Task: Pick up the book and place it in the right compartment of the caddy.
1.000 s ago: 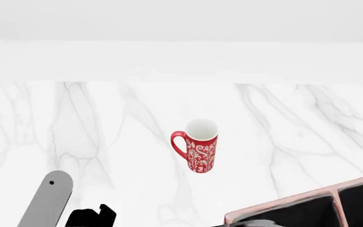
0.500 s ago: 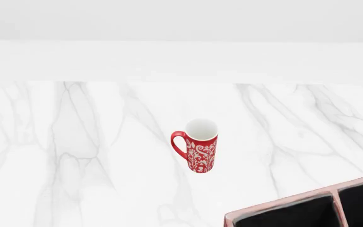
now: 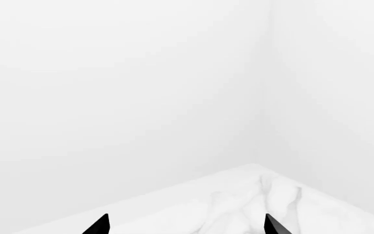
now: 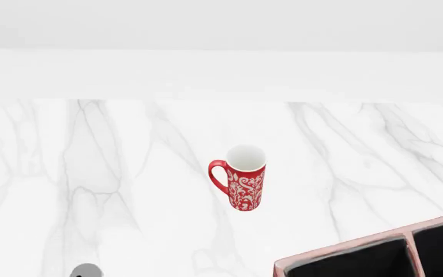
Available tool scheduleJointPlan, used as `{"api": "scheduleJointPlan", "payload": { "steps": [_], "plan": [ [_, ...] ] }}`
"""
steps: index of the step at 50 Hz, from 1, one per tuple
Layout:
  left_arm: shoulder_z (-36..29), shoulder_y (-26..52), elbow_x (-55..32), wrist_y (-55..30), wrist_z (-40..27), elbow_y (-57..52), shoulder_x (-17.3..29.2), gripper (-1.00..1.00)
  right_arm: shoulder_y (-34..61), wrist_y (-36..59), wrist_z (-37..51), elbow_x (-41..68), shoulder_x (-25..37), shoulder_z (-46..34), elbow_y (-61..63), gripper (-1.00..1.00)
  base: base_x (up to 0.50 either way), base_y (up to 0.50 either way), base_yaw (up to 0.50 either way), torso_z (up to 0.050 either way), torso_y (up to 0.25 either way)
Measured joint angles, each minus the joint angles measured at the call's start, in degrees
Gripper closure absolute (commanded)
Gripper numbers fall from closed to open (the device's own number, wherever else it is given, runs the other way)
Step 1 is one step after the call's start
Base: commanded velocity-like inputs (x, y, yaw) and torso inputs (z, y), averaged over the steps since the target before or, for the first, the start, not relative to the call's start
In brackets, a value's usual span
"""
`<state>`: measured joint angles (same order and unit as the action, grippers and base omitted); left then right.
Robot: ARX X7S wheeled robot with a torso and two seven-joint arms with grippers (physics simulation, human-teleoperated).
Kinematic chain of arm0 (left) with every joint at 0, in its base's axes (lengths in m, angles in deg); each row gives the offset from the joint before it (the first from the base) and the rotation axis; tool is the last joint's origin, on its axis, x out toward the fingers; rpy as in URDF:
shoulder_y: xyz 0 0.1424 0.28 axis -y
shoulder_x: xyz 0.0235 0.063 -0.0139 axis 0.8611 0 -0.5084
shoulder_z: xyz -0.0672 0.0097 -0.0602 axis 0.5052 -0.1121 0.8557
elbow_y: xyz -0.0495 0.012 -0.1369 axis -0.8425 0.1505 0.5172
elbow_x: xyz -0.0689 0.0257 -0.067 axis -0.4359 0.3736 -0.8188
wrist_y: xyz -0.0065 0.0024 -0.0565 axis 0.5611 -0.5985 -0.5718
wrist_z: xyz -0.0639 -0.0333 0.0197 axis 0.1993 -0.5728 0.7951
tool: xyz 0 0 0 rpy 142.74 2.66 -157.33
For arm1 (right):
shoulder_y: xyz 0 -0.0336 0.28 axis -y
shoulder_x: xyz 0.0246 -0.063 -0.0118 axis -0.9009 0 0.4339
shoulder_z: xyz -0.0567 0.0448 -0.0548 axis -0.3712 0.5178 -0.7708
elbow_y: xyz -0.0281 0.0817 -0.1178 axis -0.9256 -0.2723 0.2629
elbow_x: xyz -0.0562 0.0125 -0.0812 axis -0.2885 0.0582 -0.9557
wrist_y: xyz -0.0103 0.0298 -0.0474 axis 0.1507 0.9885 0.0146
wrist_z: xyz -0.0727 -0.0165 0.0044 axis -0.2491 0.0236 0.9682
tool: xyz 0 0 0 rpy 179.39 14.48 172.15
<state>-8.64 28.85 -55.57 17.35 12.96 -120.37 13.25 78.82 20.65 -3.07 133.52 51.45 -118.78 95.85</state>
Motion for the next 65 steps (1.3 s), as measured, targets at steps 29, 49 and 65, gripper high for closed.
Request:
{"api": "scheduleJointPlan", "payload": {
  "steps": [29, 49, 65],
  "plan": [
    [-0.5, -0.4, -0.1, 0.7, -0.1, 0.1, -0.4, -1.00, -3.6, -3.7, -2.3, -5.9, 1.5, -7.9, -6.7, -1.00, 0.00, 0.00, 0.00, 0.000, 0.000],
    [-1.9, -0.2, 0.0, 1.1, -0.6, 0.1, -0.6, -1.00, -5.0, -6.2, -5.7, -9.9, 2.2, -14.4, -9.7, -1.00, 0.00, 0.00, 0.00, 0.000, 0.000],
    [-2.7, -0.7, 0.3, 2.2, -0.5, 0.5, -1.1, -1.00, -4.4, -9.7, -5.1, -15.0, 2.7, -18.1, -10.6, 1.00, 0.00, 0.00, 0.00, 0.000, 0.000]
  ]
}}
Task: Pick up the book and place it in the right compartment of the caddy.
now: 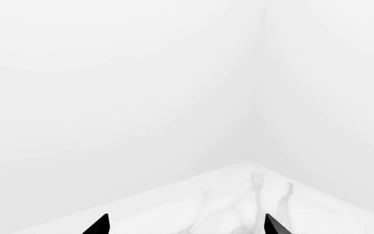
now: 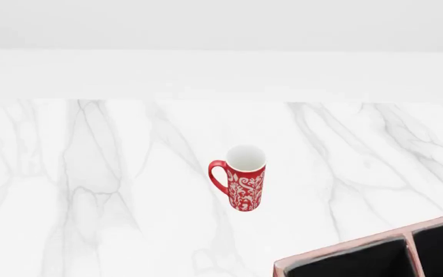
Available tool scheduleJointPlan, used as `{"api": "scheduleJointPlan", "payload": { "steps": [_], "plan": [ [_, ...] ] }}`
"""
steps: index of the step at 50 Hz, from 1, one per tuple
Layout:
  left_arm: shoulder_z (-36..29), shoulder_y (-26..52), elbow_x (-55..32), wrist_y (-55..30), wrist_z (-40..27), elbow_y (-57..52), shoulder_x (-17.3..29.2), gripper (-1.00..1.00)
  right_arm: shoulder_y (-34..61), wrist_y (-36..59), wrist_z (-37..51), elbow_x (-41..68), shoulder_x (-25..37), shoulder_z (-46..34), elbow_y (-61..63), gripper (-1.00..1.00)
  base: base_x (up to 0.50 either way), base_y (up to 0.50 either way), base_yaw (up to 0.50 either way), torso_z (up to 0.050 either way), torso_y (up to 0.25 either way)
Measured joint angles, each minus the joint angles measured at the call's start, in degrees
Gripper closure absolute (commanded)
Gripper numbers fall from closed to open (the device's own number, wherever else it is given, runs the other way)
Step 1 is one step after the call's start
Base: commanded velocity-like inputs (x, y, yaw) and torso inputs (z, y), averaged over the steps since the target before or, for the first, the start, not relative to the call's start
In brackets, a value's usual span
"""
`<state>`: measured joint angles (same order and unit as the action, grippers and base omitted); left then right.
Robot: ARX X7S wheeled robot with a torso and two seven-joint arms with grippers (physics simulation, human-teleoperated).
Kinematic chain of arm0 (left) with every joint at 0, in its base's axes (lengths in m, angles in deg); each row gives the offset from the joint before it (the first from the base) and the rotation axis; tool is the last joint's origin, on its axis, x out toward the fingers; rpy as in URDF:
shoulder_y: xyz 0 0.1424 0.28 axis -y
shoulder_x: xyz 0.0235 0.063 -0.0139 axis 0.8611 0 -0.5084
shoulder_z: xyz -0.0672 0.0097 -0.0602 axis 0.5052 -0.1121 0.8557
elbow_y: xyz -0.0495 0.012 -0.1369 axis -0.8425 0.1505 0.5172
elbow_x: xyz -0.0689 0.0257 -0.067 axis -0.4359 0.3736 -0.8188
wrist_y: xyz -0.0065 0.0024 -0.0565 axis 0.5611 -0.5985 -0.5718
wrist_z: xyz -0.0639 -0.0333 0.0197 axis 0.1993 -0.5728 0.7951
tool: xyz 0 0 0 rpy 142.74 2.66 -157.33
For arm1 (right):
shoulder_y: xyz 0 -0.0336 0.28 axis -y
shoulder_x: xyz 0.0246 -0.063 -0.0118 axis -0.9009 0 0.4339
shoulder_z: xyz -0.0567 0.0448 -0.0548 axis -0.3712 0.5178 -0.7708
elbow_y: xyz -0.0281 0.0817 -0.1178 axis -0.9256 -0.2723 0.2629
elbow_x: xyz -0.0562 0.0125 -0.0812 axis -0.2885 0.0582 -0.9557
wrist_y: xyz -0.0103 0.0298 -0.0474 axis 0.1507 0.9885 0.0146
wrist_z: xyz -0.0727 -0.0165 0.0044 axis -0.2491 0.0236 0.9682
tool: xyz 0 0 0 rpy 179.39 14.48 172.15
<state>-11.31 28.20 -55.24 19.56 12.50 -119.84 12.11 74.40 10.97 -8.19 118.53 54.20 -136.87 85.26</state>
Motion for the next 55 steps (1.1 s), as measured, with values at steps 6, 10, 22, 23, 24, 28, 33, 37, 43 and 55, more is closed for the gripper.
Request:
{"api": "scheduleJointPlan", "payload": {
  "steps": [6, 10, 22, 23, 24, 28, 33, 37, 43, 55],
  "plan": [
    [-0.2, -0.2, 0.1, 0.3, 0.0, 0.0, -0.1, -1.00, -0.6, -1.3, 0.2, 0.4, 0.2, 0.5, -0.5, 1.00, 0.00, 0.00, 0.00, 0.000, 0.000],
    [-0.4, -0.2, 0.1, 0.3, -0.1, -0.1, -0.1, -1.00, -0.8, -1.9, 1.7, 1.9, -0.1, 3.2, -1.1, 1.00, 0.00, 0.00, 0.00, 0.000, 0.000],
    [-1.6, -0.1, 0.2, 0.4, -0.4, -0.4, -0.1, -1.00, 1.7, 0.4, 11.9, 6.8, -1.6, 15.6, -4.5, 1.00, 0.00, 0.00, 0.00, 0.000, 0.000],
    [-1.7, -0.1, 0.2, 0.4, -0.5, -0.4, -0.1, -1.00, 2.0, 0.7, 12.9, 7.4, -1.8, 16.6, -4.8, 1.00, 0.00, 0.00, 0.00, 0.000, 0.000],
    [-1.7, -0.1, 0.2, 0.4, -0.5, -0.4, -0.1, -1.00, 2.3, 1.1, 13.9, 8.0, -1.9, 17.6, -5.1, 1.00, 0.00, 0.00, 0.00, 0.000, 0.000],
    [-2.1, -0.1, 0.2, 0.4, -0.6, -0.5, -0.1, -1.00, 4.4, 3.1, 17.9, 10.7, -2.5, 21.9, -6.3, 1.00, 0.00, 0.00, 0.00, 0.000, 0.000],
    [-2.6, -0.1, 0.3, 0.5, -0.7, -0.6, -0.1, -1.00, 8.6, 6.0, 22.8, 14.7, -3.1, 27.3, -8.2, 1.00, 0.00, 0.00, 0.00, 0.000, 0.000],
    [-3.1, -0.1, 0.4, 0.7, -0.8, -0.5, -0.1, -1.00, 12.0, 7.7, 25.9, 16.9, -3.2, 31.0, -10.1, 1.00, 0.00, 0.00, 0.00, 0.000, 0.000],
    [-3.8, 0.0, 0.5, 0.7, -1.0, -0.6, 0.0, -1.00, 15.5, 8.3, 28.6, 18.0, -2.5, 34.7, -12.7, 1.00, 0.00, 0.00, 0.00, 0.000, 0.002],
    [-5.4, 0.3, 0.7, 0.8, -1.5, -0.6, 0.3, -1.00, 18.1, 7.6, 33.7, 18.2, 0.9, 40.4, -16.3, 1.00, 0.00, 0.00, 0.00, 0.000, 0.001]
  ]
}}
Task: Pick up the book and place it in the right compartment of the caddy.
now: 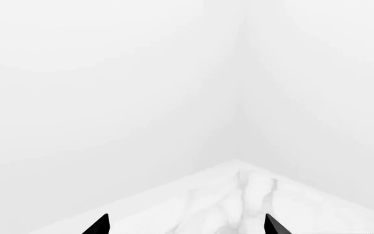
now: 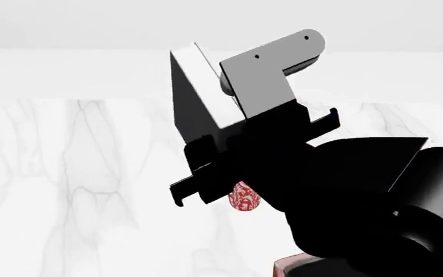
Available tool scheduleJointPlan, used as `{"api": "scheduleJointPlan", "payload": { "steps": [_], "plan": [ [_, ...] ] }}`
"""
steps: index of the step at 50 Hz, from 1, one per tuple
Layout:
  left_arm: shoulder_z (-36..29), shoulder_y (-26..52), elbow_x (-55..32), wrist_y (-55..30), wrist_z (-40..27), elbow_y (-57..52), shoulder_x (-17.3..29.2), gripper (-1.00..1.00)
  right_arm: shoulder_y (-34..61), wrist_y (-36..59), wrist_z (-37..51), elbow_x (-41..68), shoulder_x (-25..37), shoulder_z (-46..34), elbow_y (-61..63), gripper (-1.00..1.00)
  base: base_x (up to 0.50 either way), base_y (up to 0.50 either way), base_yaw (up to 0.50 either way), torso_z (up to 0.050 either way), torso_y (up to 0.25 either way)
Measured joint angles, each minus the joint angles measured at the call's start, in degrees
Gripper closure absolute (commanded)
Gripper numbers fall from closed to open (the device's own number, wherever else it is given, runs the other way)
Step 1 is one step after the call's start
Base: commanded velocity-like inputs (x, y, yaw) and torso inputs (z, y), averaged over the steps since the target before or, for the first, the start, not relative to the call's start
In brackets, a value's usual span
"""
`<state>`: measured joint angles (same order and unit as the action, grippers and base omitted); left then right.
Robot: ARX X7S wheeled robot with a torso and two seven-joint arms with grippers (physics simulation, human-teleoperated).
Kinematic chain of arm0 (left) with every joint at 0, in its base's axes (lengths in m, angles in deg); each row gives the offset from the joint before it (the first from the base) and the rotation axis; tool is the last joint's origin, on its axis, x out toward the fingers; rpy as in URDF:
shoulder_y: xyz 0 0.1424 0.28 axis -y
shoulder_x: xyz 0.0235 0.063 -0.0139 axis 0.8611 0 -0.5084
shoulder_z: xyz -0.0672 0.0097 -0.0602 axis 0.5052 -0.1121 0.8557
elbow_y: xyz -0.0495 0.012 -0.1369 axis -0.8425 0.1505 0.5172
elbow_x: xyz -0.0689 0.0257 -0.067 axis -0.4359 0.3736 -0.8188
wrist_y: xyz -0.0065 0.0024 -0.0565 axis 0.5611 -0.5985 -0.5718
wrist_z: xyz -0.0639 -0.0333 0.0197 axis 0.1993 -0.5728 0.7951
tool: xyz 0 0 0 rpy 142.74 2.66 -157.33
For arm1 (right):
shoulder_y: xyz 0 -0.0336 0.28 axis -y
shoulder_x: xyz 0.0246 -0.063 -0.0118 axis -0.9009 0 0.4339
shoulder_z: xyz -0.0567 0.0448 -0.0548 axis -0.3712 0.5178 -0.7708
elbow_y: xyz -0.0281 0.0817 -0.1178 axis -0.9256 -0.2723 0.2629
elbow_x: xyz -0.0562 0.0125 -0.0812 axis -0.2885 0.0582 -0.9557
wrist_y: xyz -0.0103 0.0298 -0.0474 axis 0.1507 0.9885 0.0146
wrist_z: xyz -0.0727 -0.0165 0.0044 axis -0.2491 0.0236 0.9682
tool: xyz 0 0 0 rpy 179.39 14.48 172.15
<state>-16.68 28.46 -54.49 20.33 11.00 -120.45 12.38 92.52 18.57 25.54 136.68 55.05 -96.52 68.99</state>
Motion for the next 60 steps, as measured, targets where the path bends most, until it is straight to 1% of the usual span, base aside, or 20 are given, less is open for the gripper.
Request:
{"api": "scheduleJointPlan", "payload": {
  "steps": [22, 40, 50, 60],
  "plan": [
    [-1.3, 0.4, -0.1, 0.3, -0.4, 0.4, 0.5, -1.00, -2.5, 0.2, 16.2, 3.5, 7.7, 14.8, -4.4, 1.00, 0.00, 0.00, 0.00, 0.000, 0.001],
    [-2.0, 0.3, 0.1, 1.0, -0.5, 1.1, 0.4, -1.00, -2.0, 3.3, 26.5, 5.2, 13.5, 21.2, -9.0, 1.00, 0.00, 0.00, 0.00, 0.000, 0.002],
    [-2.7, 0.3, 0.4, 1.6, -0.6, 1.7, 0.3, -1.00, -1.3, 7.1, 34.1, 9.8, 16.2, 25.4, -10.9, 1.00, 0.00, 0.00, 0.00, 0.000, 0.002],
    [-3.0, 0.3, 0.5, 1.9, -0.7, 2.0, 0.3, -1.00, -1.9, 8.7, 40.7, 14.6, 18.7, 28.8, -12.0, 1.00, 0.00, 0.00, 0.00, 0.000, 0.001]
  ]
}}
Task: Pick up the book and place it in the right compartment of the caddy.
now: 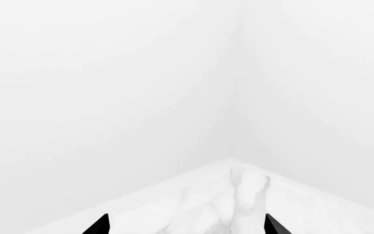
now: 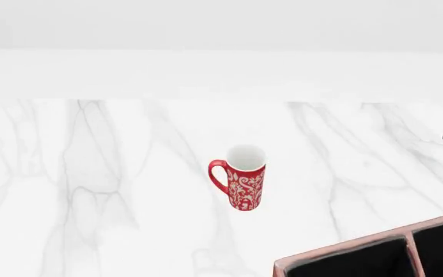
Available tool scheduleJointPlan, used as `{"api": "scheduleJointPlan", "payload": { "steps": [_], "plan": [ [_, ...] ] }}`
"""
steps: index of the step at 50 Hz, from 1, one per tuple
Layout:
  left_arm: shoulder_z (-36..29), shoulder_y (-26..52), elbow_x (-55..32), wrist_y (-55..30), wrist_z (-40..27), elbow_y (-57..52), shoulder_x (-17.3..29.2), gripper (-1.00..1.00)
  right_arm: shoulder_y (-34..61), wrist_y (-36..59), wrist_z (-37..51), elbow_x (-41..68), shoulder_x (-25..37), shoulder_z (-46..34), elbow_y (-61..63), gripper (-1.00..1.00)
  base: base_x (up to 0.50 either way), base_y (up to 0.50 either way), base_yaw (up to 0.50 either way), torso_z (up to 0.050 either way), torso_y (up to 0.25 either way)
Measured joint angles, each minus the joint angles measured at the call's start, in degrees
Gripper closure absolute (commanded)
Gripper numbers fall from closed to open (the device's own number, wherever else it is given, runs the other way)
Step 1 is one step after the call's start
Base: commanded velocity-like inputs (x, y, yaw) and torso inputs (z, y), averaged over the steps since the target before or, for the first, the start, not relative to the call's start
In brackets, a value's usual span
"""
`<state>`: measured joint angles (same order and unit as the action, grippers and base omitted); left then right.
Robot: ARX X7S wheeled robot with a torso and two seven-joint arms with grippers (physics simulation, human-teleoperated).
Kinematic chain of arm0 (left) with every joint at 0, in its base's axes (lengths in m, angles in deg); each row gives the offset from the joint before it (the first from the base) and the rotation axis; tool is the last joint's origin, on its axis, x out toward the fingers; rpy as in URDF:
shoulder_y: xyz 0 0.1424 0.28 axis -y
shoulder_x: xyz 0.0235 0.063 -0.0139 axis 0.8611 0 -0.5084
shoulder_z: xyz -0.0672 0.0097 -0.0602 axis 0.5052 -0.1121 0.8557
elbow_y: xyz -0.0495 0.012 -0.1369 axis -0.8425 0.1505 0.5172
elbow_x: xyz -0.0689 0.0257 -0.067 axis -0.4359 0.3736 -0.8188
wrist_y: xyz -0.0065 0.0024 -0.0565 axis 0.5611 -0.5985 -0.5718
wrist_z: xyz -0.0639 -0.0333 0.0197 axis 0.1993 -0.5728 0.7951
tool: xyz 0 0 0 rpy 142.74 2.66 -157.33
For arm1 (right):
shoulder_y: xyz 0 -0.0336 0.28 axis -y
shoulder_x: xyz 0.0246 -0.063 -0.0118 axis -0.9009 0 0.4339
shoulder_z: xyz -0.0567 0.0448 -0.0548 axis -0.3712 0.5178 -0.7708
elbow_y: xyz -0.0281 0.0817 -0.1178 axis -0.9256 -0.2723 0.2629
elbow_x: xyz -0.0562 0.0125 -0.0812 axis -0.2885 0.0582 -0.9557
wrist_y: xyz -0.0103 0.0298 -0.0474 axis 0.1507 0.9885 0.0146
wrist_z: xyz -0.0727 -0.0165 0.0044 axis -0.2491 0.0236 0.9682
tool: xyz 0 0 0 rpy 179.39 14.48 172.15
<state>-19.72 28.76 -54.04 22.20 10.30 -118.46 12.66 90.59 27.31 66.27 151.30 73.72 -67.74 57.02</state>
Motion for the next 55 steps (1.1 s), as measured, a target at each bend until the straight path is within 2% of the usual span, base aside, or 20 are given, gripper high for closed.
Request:
{"api": "scheduleJointPlan", "payload": {
  "steps": [24, 55],
  "plan": [
    [-0.9, 0.0, 0.1, 0.6, -0.3, 0.6, -0.1, -1.00, -3.7, -1.2, 7.4, 5.9, 7.2, 4.9, -0.4, 1.00, 0.00, 0.00, 0.00, 0.000, 0.002],
    [-2.4, 0.1, 0.4, 1.1, -1.0, 0.9, -0.1, -1.00, -11.6, -5.1, 7.4, 7.2, 13.3, 10.1, 0.8, 1.00, 0.00, 0.00, 0.00, 0.000, 0.001]
  ]
}}
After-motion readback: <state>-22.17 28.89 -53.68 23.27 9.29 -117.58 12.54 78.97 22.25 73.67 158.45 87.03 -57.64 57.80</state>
